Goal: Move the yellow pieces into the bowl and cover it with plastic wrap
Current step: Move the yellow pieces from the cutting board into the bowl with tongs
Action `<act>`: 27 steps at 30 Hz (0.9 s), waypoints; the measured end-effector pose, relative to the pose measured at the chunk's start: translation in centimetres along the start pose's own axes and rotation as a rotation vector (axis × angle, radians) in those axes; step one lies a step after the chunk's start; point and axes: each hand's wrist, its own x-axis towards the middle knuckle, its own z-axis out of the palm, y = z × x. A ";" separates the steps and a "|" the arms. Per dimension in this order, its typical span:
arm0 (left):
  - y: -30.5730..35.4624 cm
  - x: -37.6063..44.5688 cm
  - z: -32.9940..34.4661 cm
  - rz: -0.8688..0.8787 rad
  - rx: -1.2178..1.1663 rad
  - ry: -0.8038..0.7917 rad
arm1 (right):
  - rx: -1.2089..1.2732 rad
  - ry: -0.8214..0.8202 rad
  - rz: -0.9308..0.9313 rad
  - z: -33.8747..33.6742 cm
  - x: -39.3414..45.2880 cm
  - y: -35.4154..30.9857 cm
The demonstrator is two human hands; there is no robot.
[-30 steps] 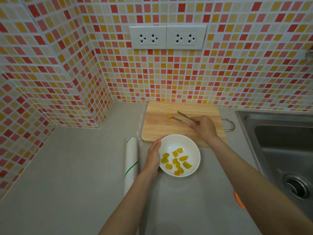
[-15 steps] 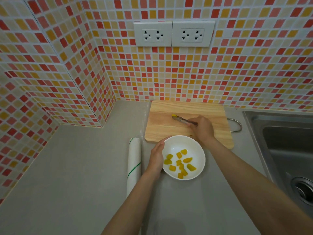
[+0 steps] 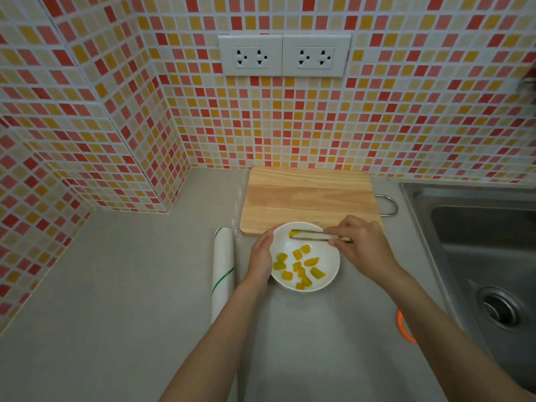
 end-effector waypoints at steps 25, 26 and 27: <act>0.2 -0.2 0.1 -0.071 -0.039 0.025 | -0.207 0.135 0.421 2.9 6.8 5.0; 0.2 -0.3 0.1 -0.082 -0.043 0.018 | -0.222 0.133 0.424 3.2 6.7 5.2; 0.3 -0.3 0.1 -0.090 -0.046 0.011 | -0.235 0.127 0.425 3.5 6.6 5.3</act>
